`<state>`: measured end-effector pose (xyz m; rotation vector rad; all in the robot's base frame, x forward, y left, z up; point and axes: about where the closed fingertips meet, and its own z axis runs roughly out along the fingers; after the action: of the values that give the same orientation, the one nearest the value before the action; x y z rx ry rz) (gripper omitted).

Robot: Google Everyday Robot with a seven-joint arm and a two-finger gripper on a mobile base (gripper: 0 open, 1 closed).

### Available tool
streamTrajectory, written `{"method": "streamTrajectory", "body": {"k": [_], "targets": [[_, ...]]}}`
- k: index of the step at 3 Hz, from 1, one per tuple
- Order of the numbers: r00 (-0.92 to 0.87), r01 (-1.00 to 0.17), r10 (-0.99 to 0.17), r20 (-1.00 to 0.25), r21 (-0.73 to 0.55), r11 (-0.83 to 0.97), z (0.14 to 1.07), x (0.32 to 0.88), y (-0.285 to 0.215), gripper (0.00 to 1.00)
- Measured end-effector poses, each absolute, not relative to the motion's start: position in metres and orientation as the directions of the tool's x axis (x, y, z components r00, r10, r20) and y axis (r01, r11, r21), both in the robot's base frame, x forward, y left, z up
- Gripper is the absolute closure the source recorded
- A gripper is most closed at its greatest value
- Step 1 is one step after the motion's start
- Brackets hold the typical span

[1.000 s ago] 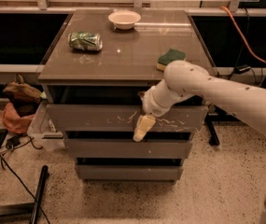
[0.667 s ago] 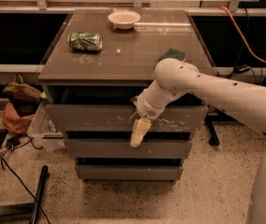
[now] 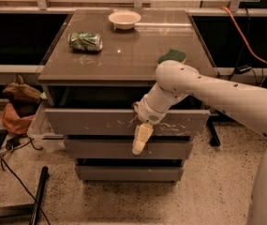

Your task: Open top drawer

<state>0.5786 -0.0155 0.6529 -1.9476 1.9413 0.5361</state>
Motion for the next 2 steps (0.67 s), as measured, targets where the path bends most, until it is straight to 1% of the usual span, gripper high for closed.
{"method": "streamTrajectory", "body": {"k": [2], "targets": [[-0.001, -0.999, -0.869, -0.494, 0.038, -0.020, 0.6545, 0.5757, -0.0124, 0.00]]}}
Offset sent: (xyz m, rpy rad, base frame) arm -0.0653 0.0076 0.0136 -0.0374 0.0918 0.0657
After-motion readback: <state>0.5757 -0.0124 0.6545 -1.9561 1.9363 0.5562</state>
